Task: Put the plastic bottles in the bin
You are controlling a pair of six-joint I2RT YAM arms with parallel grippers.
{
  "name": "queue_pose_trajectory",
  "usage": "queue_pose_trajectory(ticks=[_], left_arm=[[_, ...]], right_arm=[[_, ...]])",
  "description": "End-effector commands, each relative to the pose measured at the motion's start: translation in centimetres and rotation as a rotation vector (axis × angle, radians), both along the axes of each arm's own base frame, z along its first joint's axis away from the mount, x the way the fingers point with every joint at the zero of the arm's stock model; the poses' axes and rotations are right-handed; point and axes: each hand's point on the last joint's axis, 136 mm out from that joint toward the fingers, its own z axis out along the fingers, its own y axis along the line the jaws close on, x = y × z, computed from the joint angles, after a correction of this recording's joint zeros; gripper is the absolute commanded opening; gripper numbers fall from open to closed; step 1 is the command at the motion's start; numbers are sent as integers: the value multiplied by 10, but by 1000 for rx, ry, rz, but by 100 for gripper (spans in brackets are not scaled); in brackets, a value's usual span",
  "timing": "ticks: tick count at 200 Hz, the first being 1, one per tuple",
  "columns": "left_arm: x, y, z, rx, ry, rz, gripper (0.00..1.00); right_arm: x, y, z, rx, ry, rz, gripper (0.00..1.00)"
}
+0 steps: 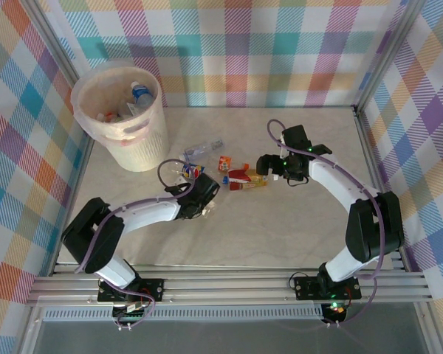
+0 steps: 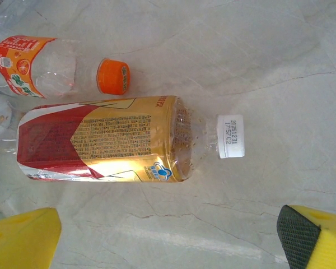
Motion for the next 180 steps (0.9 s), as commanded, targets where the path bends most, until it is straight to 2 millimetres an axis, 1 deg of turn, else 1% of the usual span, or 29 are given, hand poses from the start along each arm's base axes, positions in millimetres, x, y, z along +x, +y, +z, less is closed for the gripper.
queue_pose_trajectory(ticks=[1,20,42,60,78,91,113,129,132,142,146,153,155,180], left_arm=[[-4,10,26,49,-59,-23,44],[-1,15,47,73,-108,-44,44],[6,17,80,96,-203,-85,44],[16,9,117,101,-317,-157,44],[27,5,160,142,-427,-223,45],[36,4,191,182,-492,-268,45],[56,7,233,201,-556,-323,45],[74,17,260,195,-599,-332,46],[78,19,268,196,-614,-332,46],[88,30,286,209,-641,-318,45],[92,36,296,211,-658,-309,46],[99,43,305,213,-670,-307,46],[101,44,311,211,-681,-307,46],[127,83,343,231,-719,-241,46]], right_arm=[[-1,-1,12,27,-30,-11,100],[-1,-2,15,26,-41,-16,100],[-1,-4,20,21,-55,-26,100],[-2,-6,23,21,-63,-34,100],[-3,-7,28,26,-72,-45,100],[-5,-8,30,28,-79,-53,100],[-9,-11,36,30,-92,-63,100],[-13,-14,39,27,-98,-71,100],[-13,-14,40,26,-100,-74,100],[-16,-16,41,26,-104,-78,100],[-17,-17,42,25,-107,-82,100],[-18,-18,44,25,-112,-86,100],[-19,-19,44,25,-113,-87,100],[-24,-21,50,30,-129,-95,100]])
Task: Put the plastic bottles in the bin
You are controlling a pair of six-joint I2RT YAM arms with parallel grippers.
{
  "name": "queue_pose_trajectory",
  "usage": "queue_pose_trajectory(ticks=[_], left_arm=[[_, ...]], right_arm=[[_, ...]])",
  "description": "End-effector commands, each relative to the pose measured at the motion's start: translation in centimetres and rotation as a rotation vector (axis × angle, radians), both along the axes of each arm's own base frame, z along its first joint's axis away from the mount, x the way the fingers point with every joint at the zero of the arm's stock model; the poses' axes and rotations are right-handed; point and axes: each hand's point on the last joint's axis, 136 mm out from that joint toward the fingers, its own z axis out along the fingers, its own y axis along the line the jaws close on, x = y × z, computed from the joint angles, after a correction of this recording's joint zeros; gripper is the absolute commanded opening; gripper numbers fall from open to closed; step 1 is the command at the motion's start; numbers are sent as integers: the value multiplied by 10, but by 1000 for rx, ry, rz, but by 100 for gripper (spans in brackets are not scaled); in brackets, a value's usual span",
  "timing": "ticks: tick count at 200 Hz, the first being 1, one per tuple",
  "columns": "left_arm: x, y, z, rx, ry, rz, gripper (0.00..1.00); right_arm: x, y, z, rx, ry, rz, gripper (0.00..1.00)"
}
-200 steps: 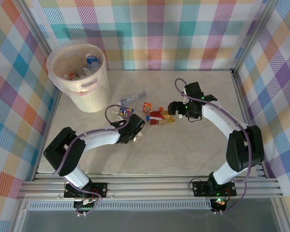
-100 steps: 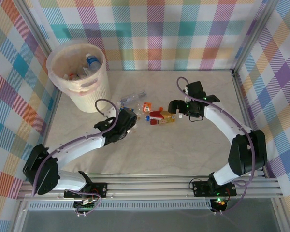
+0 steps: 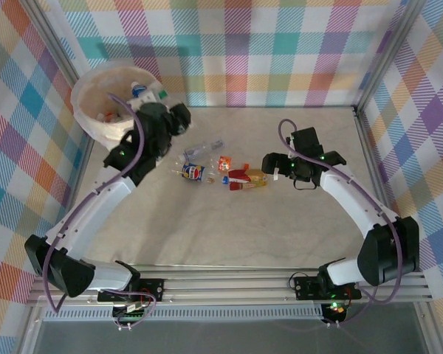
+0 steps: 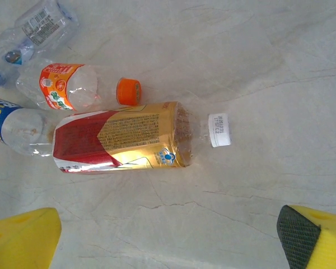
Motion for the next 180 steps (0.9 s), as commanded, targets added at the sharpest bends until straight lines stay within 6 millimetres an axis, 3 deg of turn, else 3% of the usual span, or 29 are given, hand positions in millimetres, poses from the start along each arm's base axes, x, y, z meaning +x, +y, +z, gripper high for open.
queue_pose_trajectory(ticks=[1,46,91,126,180], left_arm=[[20,24,26,58,-41,-13,46],[57,96,60,122,-67,98,46],[82,172,65,268,-22,155,48],[98,195,58,479,13,115,48],[126,217,23,852,118,77,48]], right_arm=[[-6,-7,8,4,-17,-31,100],[-10,-8,14,13,-26,-38,100],[-14,-9,14,20,-22,-44,100],[-15,-9,14,31,-24,-50,100],[-15,-8,19,37,-20,-47,100]])
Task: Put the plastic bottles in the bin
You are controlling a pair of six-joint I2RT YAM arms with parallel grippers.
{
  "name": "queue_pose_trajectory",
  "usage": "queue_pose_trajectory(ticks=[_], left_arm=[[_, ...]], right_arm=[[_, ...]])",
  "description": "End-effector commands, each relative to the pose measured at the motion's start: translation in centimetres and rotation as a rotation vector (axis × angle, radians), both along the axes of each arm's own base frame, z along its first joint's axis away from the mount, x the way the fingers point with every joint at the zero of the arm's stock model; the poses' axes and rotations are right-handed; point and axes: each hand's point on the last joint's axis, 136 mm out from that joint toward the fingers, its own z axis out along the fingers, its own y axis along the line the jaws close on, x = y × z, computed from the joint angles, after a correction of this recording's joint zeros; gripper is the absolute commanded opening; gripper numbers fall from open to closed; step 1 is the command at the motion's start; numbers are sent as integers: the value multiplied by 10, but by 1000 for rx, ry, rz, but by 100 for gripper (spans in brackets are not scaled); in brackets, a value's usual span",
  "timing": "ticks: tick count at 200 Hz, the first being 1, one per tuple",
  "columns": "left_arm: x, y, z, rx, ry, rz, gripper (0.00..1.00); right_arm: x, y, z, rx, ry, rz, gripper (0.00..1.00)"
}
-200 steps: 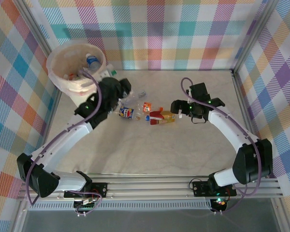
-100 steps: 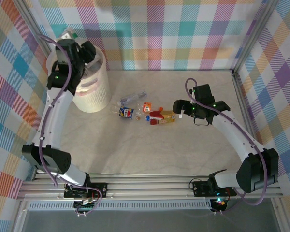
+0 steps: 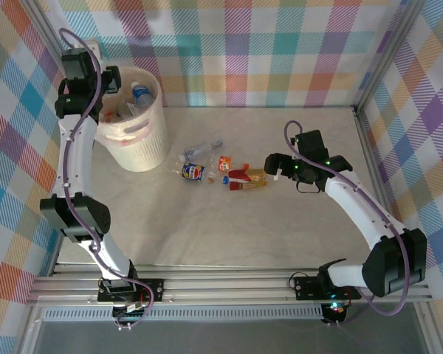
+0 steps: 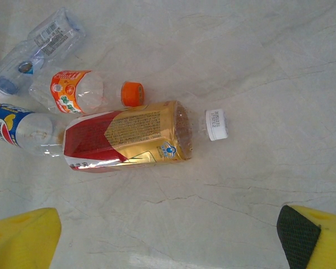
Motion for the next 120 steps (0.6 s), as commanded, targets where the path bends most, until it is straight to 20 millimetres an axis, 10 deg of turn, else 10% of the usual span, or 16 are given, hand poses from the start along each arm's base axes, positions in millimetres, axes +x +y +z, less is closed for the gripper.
queue_pose_trajectory(ticks=[1,120], left_arm=[[9,15,-4,238,56,-12,48],[19,15,-53,432,241,-128,84]], right_arm=[[-5,-3,7,14,2,-12,100],[0,2,4,33,16,-9,100]])
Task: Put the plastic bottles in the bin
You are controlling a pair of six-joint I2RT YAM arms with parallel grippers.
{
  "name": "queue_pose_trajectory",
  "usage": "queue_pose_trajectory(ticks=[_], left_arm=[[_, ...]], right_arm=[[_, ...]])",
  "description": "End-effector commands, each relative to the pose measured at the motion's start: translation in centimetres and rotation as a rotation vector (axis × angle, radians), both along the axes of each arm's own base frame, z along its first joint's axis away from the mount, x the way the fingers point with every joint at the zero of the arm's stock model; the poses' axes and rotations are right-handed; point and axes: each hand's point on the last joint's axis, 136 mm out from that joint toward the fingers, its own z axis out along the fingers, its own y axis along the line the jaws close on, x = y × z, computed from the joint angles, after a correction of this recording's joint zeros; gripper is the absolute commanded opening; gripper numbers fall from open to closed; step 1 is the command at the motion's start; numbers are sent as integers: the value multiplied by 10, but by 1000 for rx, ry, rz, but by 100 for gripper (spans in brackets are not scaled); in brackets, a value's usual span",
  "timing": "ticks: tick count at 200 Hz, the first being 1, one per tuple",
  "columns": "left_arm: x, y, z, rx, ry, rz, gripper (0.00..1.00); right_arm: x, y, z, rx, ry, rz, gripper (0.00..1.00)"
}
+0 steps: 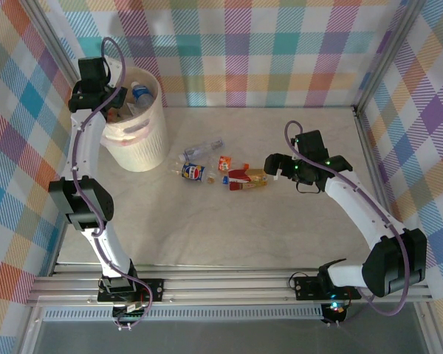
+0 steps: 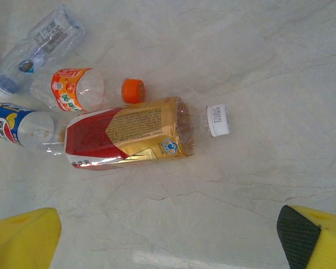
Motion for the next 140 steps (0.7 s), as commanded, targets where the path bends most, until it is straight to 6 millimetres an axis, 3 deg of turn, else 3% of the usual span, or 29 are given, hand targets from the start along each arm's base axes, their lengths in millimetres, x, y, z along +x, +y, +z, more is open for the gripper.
queue_pose_trajectory(ticks=[1,36,58,100,140], left_arm=[[-7,-5,16,-12,-14,-41,85],[-13,-17,25,-66,-31,-81,97],[-18,-21,34,-106,-52,-85,99],[-37,-38,80,-290,-188,-89,100],[-67,-69,115,-573,-274,-103,100]], right_arm=[[2,2,5,20,2,-2,100],[2,2,6,20,1,4,100],[3,3,7,20,1,6,100],[4,3,10,20,-3,5,100],[4,3,9,21,-1,5,100]])
